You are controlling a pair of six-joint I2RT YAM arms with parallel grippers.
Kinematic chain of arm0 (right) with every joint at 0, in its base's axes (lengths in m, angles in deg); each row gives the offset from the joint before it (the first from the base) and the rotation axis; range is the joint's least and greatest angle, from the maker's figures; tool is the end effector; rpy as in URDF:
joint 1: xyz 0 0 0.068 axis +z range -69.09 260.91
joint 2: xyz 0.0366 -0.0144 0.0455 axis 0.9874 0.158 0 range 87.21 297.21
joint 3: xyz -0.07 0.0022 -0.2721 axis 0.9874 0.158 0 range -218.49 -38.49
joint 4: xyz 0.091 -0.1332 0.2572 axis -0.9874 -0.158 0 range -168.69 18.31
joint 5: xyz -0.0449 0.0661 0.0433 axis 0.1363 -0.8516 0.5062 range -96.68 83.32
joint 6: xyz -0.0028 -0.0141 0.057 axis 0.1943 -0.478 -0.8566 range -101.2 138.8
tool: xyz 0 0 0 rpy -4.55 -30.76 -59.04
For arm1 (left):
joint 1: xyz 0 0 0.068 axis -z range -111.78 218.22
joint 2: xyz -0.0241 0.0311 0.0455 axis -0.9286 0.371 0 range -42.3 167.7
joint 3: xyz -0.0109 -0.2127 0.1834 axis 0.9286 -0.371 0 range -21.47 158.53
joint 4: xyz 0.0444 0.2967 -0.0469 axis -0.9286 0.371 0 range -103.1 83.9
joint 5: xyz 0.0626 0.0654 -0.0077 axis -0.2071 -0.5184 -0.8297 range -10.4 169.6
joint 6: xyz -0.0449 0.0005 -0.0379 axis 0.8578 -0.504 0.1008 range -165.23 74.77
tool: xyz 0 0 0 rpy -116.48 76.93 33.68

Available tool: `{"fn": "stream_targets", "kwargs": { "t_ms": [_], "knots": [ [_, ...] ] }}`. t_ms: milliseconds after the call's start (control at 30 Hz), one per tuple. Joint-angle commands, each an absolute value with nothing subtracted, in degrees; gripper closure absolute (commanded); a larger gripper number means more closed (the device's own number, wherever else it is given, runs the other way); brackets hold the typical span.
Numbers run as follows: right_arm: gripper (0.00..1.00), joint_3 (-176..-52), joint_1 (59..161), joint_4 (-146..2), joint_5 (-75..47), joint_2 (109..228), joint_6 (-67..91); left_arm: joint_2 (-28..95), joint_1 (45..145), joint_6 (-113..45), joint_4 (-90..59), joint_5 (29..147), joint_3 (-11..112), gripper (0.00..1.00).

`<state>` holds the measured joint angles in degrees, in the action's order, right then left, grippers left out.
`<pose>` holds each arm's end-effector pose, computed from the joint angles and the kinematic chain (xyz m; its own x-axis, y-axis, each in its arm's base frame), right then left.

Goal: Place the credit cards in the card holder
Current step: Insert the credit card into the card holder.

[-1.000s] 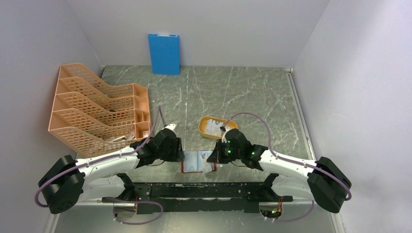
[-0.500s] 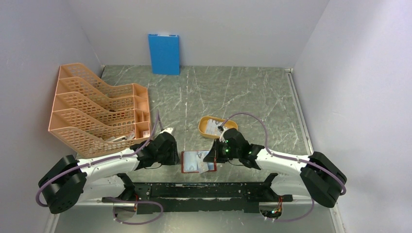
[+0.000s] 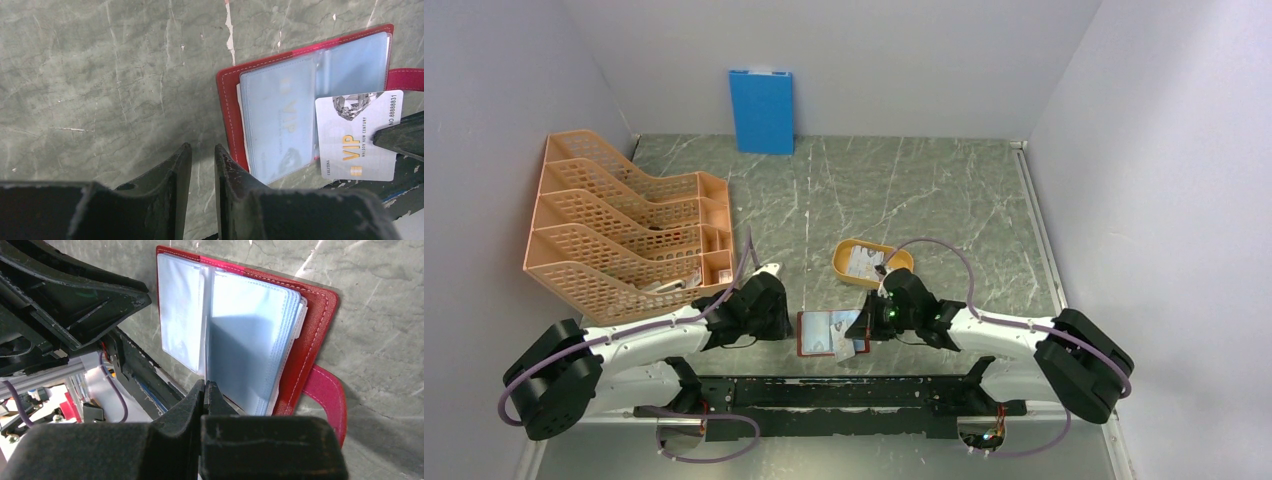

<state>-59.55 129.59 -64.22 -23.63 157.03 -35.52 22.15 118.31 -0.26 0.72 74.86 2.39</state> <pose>0.1546 0.1946 0.1153 -0.9552 0.0903 -0.2820 -0.1495 0.6750 0.7225 0.1497 -0.1734 0.1218 -0.8876 -0.0367 -0.4591 0.1501 0.9193 -0.3638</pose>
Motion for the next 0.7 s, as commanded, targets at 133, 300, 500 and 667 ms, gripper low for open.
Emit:
{"fn": "stream_targets", "kwargs": {
  "t_ms": [133,300,500,667],
  "knots": [
    [1.00,-58.2,129.2,-60.1,-24.5,157.4,-36.9,22.6,118.5,0.0,0.2,75.1,1.0,0.72],
    [1.00,-58.5,129.2,-59.8,-24.6,157.3,-36.7,22.8,118.5,0.0,-0.1,75.4,0.9,0.73],
    [1.00,-58.9,129.2,-60.1,-24.3,159.0,-36.6,22.9,118.5,0.4,-0.8,76.1,0.5,0.74],
    [1.00,-58.3,129.2,-58.5,-24.3,159.9,-36.9,22.7,118.5,0.2,-0.8,76.2,0.5,0.75]
  ]
}}
